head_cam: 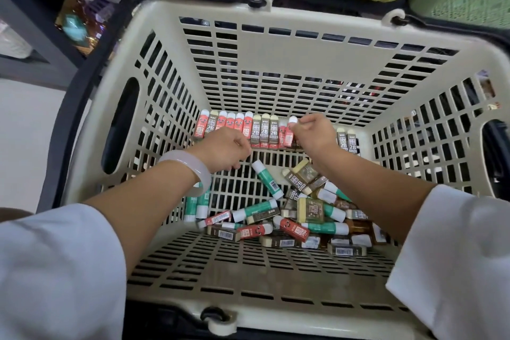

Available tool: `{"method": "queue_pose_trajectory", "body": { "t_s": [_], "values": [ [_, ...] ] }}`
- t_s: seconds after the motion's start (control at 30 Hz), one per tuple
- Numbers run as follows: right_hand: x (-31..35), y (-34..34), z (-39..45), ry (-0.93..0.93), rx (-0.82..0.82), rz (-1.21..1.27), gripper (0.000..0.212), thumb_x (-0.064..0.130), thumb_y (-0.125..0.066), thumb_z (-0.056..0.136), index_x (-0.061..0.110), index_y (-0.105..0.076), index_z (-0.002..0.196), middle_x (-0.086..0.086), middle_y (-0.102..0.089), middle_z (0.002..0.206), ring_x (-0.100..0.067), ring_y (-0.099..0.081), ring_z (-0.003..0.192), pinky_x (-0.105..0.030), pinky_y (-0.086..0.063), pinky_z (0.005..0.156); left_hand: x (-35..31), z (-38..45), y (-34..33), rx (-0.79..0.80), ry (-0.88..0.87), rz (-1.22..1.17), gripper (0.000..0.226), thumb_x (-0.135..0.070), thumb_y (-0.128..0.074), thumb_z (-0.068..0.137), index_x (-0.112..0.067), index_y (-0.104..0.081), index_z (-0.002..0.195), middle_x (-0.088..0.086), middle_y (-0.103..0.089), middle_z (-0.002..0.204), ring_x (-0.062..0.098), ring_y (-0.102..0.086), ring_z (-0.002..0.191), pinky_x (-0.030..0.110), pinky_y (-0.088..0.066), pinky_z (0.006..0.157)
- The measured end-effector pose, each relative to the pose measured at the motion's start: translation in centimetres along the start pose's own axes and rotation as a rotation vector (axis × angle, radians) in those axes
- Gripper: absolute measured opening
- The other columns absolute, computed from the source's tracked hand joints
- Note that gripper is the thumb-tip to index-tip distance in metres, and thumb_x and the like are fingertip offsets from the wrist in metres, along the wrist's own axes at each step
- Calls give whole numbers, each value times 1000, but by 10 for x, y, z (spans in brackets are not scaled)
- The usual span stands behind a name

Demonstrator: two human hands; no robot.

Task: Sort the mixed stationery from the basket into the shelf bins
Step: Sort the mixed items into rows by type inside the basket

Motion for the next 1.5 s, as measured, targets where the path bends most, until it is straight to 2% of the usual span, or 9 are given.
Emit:
{"method": "queue_pose_trajectory", "body": {
  "t_s": [0.17,0.37,0.53,0.7,0.77,0.9,1.13,1.27,1.5],
  "values": [
    [2,-17,5,-1,-29,-36,10,14,-60,88,17,-57,78,3,-62,88,-11,-57,76,-30,-55,73,6,2,-8,61,-77,472,27,-22,-46,96,-6,-59,79,8,-57,74,19,-49,62,30,-43,63],
    [4,-3,-2,250,28,-205,12,8,-53,90,9,-64,92,4,-59,85,1,-48,65,-7,-42,56,26,-4,-31,504,15,795,28,-25,-50,93,-6,-64,108,8,-65,110,23,-59,97,32,-47,84],
    [2,-1,-37,521,565,-588,10,12,-54,91,14,-63,94,14,-55,80,-2,-57,76,-9,-47,61,34,-7,-41,624,71,902,30,-28,-59,88,-8,-59,110,5,-60,102,18,-50,85,27,-40,71],
    [-8,-12,-74,718,972,-859,19,25,-58,89,14,-65,103,13,-60,88,1,-55,78,-8,-44,69,36,-7,-40,672,140,930,43,-32,-62,85,-7,-55,120,8,-60,118,23,-57,102,34,-46,91],
    [-16,-21,-82,777,1049,-980,26,29,-60,87,12,-65,107,0,-64,98,-12,-58,86,-25,-47,75,35,-9,-39,729,190,905,52,-40,-62,83,-7,-54,122,8,-60,121,25,-56,111,39,-44,97],
    [-23,-32,-87,795,1024,-1152,37,36,-62,84,9,-58,109,-8,-55,95,-21,-53,85,-28,-39,66,31,-15,-43,801,194,924,59,-45,-62,83,-8,-50,127,7,-58,122,22,-58,104,35,-47,91],
    [-30,-29,-84,656,1058,-1066,27,32,-62,85,9,-54,98,-8,-58,94,-21,-53,81,-31,-42,67,32,-17,-41,816,228,824,52,-39,-61,86,-9,-47,126,-1,-54,84,14,-53,66,22,-45,57],
    [-27,-27,-82,584,1057,-945,32,19,-63,84,10,-51,112,-6,-60,98,-18,-55,83,-28,-44,69,33,-17,-40,829,212,875,49,-39,-60,87,-17,-43,126,4,-54,111,21,-55,90,31,-50,72],
    [-35,-36,-91,703,1064,-984,32,28,-61,87,10,-49,111,-3,-57,90,-16,-49,74,-25,-31,56,27,-11,-34,682,84,954,34,-31,-55,91,-16,-51,121,1,-56,107,22,-56,101,35,-47,87]
  ]
}}
Point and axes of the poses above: each hand's wrist, its own z-axis towards the middle knuckle, its own y-axis out of the back of the hand, x = y × z, the point moved 2 cm from there along z, towards the middle knuckle
